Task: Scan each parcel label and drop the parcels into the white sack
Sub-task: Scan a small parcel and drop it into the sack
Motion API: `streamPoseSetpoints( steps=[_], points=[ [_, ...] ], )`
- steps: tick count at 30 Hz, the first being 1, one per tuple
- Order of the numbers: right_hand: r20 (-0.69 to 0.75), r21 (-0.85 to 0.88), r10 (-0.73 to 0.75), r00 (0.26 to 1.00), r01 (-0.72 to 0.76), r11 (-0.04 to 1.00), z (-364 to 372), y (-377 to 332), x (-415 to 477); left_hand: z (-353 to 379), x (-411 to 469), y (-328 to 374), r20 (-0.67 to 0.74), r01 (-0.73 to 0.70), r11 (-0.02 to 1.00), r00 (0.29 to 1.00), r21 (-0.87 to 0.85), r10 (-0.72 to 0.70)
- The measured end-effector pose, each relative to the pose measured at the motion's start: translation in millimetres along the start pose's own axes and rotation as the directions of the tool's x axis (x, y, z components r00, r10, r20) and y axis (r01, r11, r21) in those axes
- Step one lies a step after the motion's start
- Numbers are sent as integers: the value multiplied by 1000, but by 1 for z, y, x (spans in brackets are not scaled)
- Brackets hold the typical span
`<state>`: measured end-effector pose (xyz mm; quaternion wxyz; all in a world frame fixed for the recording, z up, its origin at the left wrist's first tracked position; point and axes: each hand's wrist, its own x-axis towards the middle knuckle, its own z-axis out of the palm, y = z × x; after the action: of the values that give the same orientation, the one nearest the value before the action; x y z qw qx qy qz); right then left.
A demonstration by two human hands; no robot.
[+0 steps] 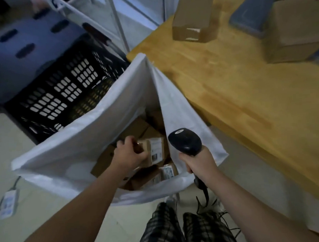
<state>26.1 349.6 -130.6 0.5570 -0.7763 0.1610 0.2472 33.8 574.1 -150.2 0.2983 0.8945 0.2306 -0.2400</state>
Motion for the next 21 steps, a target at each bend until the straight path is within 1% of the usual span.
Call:
streamPoseSetpoints(
  steps=[1, 2, 3, 5, 7, 9, 10, 12, 13, 15, 17, 21],
  points=[
    [-9, -27, 13, 1000, -13, 1000, 4, 5, 3, 3, 8, -2, 63, -36, 993, 998, 109, 29],
    [-20, -50, 25, 999, -25, 998, 8, 10, 7, 9, 16, -2, 126, -87, 980, 990, 181, 64],
    [-38, -69, 35, 999, -37, 997, 10, 15, 9, 17, 22, -3, 186, -136, 967, 978, 217, 96],
    [-95, -92, 36, 995, -45, 995, 12, 26, 15, 40, 34, -5, 282, -204, 954, 949, 221, 138],
    [-154, -153, 17, 988, -41, 987, 9, 39, 22, 65, 43, -9, 341, -255, 942, 924, 220, 170],
    [-184, -224, 14, 983, -56, 973, 6, 53, 29, 87, 51, -15, 383, -267, 935, 909, 233, 164],
    [-191, -247, 20, 981, -68, 967, 5, 60, 33, 95, 55, -16, 404, -277, 922, 902, 272, 151],
    [-198, -295, 45, 979, -103, 950, 5, 71, 39, 105, 63, -20, 451, -315, 851, 887, 421, 105],
    [-205, -314, 58, 977, -121, 942, 6, 74, 40, 106, 66, -21, 461, -327, 815, 883, 478, 84],
    [-220, -325, 72, 973, -143, 935, 9, 76, 40, 104, 70, -21, 440, -318, 806, 895, 499, 80],
    [-233, -308, 73, 970, -145, 940, 10, 74, 37, 96, 71, -15, 381, -327, 828, 912, 455, 150],
    [-259, -280, 50, 965, -124, 952, 0, 62, 24, 71, 59, 9, 240, -377, 831, 923, 409, 301]
  ],
)
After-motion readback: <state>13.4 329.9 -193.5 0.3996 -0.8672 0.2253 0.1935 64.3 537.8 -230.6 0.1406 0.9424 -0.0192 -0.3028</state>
